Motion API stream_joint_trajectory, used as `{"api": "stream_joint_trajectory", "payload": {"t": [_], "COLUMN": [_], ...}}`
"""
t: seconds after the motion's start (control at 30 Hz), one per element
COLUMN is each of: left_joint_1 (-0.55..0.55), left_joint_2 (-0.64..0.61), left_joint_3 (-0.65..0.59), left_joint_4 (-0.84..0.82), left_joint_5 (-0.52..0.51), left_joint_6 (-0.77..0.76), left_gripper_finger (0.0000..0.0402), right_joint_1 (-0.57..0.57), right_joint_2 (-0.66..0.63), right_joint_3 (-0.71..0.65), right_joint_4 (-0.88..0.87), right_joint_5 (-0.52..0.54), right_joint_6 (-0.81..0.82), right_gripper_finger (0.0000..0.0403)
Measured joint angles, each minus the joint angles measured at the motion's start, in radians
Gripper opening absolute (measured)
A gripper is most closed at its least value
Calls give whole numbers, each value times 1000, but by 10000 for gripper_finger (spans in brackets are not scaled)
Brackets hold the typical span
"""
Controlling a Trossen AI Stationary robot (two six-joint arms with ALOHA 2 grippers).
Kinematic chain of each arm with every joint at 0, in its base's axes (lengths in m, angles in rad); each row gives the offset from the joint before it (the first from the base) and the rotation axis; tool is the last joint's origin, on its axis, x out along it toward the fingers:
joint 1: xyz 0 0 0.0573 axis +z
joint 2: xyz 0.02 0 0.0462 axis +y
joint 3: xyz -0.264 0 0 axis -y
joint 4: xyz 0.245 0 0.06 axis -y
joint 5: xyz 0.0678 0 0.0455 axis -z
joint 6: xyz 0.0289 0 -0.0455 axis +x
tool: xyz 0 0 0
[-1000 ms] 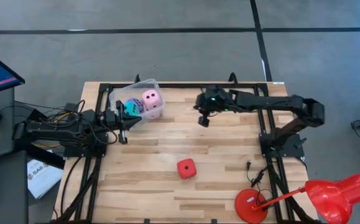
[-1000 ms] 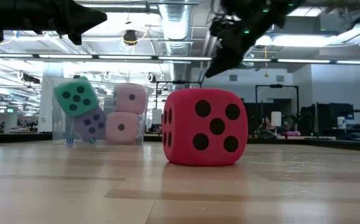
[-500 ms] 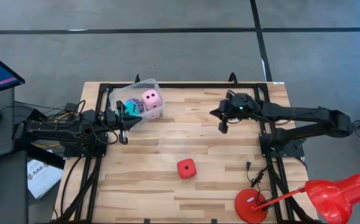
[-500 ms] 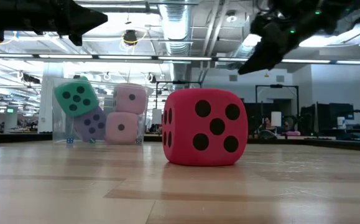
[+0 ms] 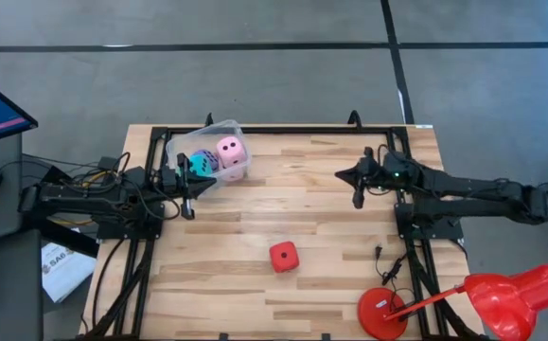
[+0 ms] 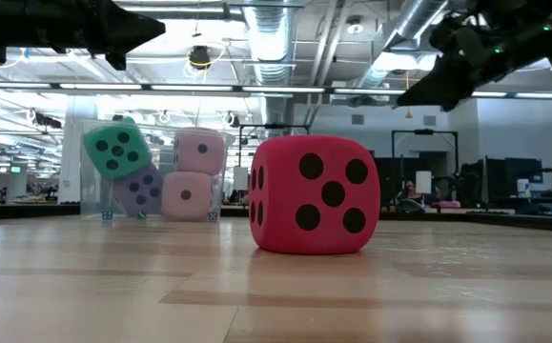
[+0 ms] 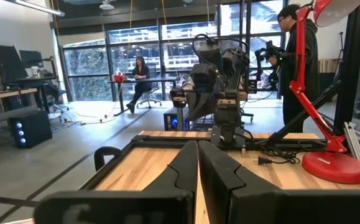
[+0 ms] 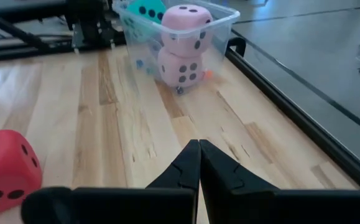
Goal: Pick & Place Dice
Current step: Put the large red dice into the transparent container
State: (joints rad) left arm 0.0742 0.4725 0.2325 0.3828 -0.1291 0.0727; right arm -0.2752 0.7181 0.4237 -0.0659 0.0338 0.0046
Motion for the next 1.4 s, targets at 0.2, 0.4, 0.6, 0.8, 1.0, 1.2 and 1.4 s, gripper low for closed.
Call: {"api": "stream_joint_trajectory", "payload": {"t": [0.2, 0.4, 0.6, 0.8, 1.0, 1.2, 1.4], "left_joint_1": [0, 0, 0, 0, 0, 0, 0], "left_joint_2": [0, 0, 0, 0, 0, 0, 0], "left_joint_3": [0, 0, 0, 0, 0, 0, 0], "left_joint_4": [0, 0, 0, 0, 2, 2, 2], "left_joint_5": [0, 0, 0, 0, 0, 0, 0], "left_joint_6": [0, 0, 0, 0, 0, 0, -3], "left_gripper_finger": [6, 6, 6, 6, 6, 6, 6], "right_joint_1": [0, 1, 23, 34, 48, 91, 138], "right_joint_2": [-102, -168, -238, -306, -354, -407, -457], "right_joint_3": [-50, -104, -200, -273, -301, -337, -337], "right_joint_4": [2, 38, 146, 248, 247, 214, 163], "right_joint_5": [0, 0, 0, -1, -7, -8, -8], "right_joint_6": [48, 25, 19, 13, -25, -26, -8], "right_gripper_finger": [4, 4, 3, 2, 2, 2, 2]}}
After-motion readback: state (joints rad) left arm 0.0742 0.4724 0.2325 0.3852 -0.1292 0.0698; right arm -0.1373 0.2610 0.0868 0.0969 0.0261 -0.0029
